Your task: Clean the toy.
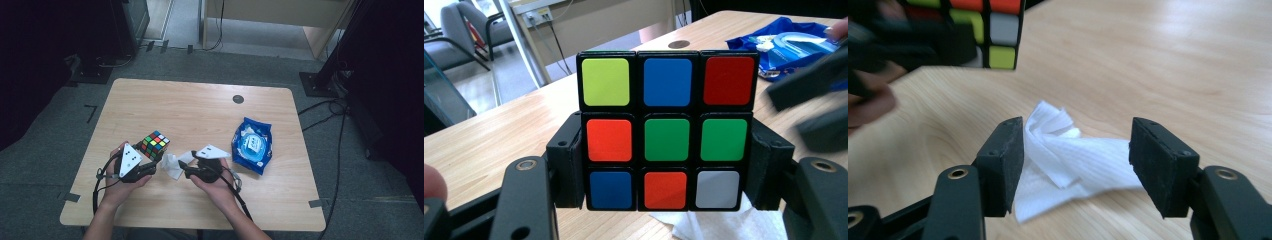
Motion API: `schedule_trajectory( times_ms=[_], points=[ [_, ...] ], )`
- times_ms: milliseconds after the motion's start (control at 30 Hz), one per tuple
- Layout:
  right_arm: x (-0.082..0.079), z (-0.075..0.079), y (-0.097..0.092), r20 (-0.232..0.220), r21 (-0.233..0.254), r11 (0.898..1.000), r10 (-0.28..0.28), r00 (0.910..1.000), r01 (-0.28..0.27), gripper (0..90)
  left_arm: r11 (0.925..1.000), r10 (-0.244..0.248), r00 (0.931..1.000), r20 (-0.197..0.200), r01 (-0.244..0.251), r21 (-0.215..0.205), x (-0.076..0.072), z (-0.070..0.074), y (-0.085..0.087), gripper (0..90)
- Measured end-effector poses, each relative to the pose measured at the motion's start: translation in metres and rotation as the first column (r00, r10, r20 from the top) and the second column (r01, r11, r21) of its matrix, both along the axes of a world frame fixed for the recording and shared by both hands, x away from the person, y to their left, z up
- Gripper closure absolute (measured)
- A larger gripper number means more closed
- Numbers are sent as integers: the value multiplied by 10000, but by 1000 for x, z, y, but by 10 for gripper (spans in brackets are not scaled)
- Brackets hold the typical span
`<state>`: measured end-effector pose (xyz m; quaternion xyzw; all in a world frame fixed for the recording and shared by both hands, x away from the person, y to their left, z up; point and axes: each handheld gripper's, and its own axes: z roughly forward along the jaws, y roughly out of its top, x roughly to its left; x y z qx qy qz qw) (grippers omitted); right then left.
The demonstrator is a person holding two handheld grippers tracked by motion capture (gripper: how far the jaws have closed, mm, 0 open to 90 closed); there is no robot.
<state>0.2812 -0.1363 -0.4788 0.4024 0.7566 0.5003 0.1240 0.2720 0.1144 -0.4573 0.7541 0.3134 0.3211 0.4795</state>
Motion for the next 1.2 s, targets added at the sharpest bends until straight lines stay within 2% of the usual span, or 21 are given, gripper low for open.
schedule_trajectory(
  times_ms=[67,100,167,233,267,367,467,567,667,767,800,867,933,1033,1200],
  points=[
    [7,-6,13,-65,-229,9997,20,10000,-21,399,9999,-1,10000,-44,1,-116,0,0,1,340],
    [11,-11,21,-122,-514,9987,-56,9999,50,405,9999,9,10000,-53,-9,-143,0,0,1,340],
    [15,-19,30,-273,-747,9967,-323,9991,301,419,9999,33,10000,-67,-34,-165,1,1,1,340],
    [19,-26,36,-487,-1016,9933,-606,9970,554,419,9997,14,10000,-93,-16,-233,1,1,1,340],
    [20,-28,37,-604,-986,9936,-614,9963,553,421,9997,-48,9999,-129,44,-256,1,1,0,340],
    [22,-36,42,-973,-1232,9897,-851,9916,729,478,9996,-119,9996,-251,112,-271,2,0,-2,340],
    [22,-40,45,-934,-1889,9788,-987,9907,797,516,9991,-198,9991,-381,184,-381,3,0,-3,340],
    [19,-39,47,-645,-2443,9657,-1068,9922,880,578,9975,-229,9989,-407,201,-670,2,2,-3,340],
    [17,-38,43,-545,-2634,9613,-988,9936,811,715,9968,-145,9991,-386,114,-792,1,4,-4,340],
    [13,-38,27,-642,-2586,9643,-766,9950,575,848,9949,-194,9982,-561,137,-1001,2,3,-5,340],
    [12,-37,22,-659,-2576,9646,-754,9950,560,862,9939,-255,9976,-638,185,-1083,2,3,-6,340],
    [8,-35,9,-671,-2391,9693,-760,9948,579,879,9952,-370,9968,-710,303,-933,1,0,-11,340],
    [1,-30,-3,-499,-2176,9744,-685,9964,561,885,9956,-517,9956,-786,452,-826,1,-2,-16,340],
    [-11,-14,-26,-192,-1547,9856,-726,9972,688,887,9939,-771,9929,-902,694,-859,0,-5,-25,340],
    [-26,17,-60,547,-811,9899,-1120,9922,1162,887,9878,-1360,9846,-1096,1263,-909,-4,-10,-45,340]
  ],
)
